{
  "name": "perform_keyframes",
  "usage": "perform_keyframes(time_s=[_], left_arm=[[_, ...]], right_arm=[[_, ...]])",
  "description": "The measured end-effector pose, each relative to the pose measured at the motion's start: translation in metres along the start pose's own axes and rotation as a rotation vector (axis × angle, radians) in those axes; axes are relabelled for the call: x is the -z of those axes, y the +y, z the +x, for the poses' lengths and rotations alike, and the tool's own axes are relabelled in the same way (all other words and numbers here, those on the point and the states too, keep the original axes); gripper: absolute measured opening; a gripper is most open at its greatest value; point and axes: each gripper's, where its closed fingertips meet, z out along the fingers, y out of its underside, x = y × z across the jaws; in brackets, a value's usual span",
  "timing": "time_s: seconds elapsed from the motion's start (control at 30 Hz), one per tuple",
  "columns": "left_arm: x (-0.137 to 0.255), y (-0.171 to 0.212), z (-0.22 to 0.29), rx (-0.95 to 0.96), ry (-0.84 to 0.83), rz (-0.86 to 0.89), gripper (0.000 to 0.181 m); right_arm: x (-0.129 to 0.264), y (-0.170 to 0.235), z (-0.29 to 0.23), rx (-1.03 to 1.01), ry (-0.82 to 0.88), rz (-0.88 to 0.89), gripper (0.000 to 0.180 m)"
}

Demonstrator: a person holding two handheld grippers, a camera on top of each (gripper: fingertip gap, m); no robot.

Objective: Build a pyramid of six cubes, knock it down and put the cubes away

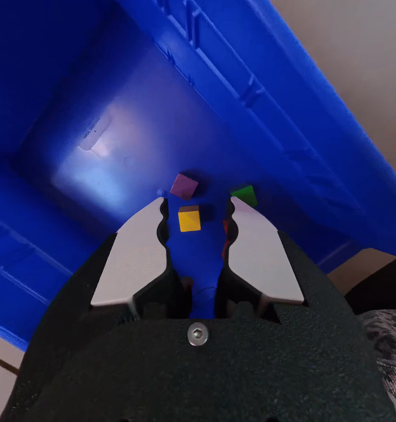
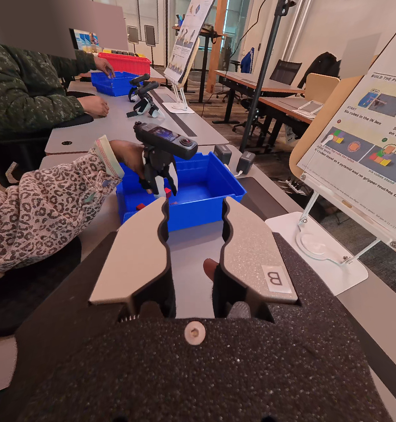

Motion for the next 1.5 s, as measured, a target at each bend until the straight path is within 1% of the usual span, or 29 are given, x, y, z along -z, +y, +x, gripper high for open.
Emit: perform_keyframes(time_s=[0.1,0.2,0.3,0.33,0.4,0.43,0.5,0.53,0.57,0.6,0.63,0.7,0.73,0.8,0.93,1.03,1.27,1.5], left_arm=[[-0.008,0.001,-0.005,-0.023,-0.015,-0.009,0.048],[-0.017,0.001,-0.004,-0.033,0.013,-0.002,0.048],[-0.022,0.003,-0.003,-0.017,0.057,0.009,0.036],[-0.020,-0.001,-0.004,0.003,0.073,0.046,0.032],[-0.003,-0.021,-0.008,0.050,0.080,0.208,0.024],[0.013,-0.036,-0.009,0.060,0.082,0.331,0.020],[0.062,-0.074,-0.003,0.055,0.108,0.657,0.020],[0.094,-0.094,0.008,0.041,0.168,0.850,0.020],[0.128,-0.111,0.024,0.013,0.266,1.035,0.020],[0.158,-0.121,0.047,-0.046,0.391,1.181,0.020],[0.181,-0.126,0.070,-0.123,0.509,1.280,0.020],[0.206,-0.135,0.106,-0.246,0.656,1.374,0.020],[0.210,-0.139,0.120,-0.290,0.709,1.383,0.020],[0.207,-0.148,0.145,-0.357,0.777,1.346,0.020],[0.177,-0.163,0.168,-0.420,0.735,1.205,0.020],[0.161,-0.167,0.172,-0.436,0.694,1.134,0.020],[0.146,-0.165,0.172,-0.483,0.599,1.053,0.020],[0.143,-0.163,0.173,-0.503,0.581,1.030,0.020]], right_arm=[[0.000,-0.001,-0.002,0.009,-0.010,0.002,0.043],[0.000,-0.002,-0.002,0.015,-0.005,0.008,0.043],[0.000,-0.003,-0.001,0.019,0.010,0.012,0.043],[0.000,-0.004,-0.001,0.018,0.010,0.017,0.043],[-0.001,-0.005,-0.001,0.015,0.006,0.029,0.041],[-0.002,-0.006,-0.002,0.012,0.002,0.032,0.040],[-0.005,-0.005,-0.004,0.010,-0.014,0.034,0.039],[-0.008,-0.005,-0.007,0.013,-0.027,0.035,0.040],[-0.010,-0.005,-0.010,0.017,-0.043,0.037,0.039],[-0.013,-0.006,-0.014,0.018,-0.064,0.039,0.039],[-0.014,-0.007,-0.017,0.015,-0.086,0.046,0.039],[-0.016,-0.012,-0.025,-0.002,-0.134,0.079,0.039],[-0.016,-0.015,-0.028,-0.013,-0.153,0.100,0.039],[-0.015,-0.020,-0.030,-0.030,-0.172,0.128,0.039],[-0.012,-0.019,-0.029,-0.005,-0.152,0.117,0.038],[-0.010,-0.012,-0.026,0.039,-0.122,0.067,0.035],[-0.016,0.002,-0.021,0.033,-0.102,-0.017,0.032],[-0.021,0.017,-0.016,0.021,-0.084,-0.094,0.029]])
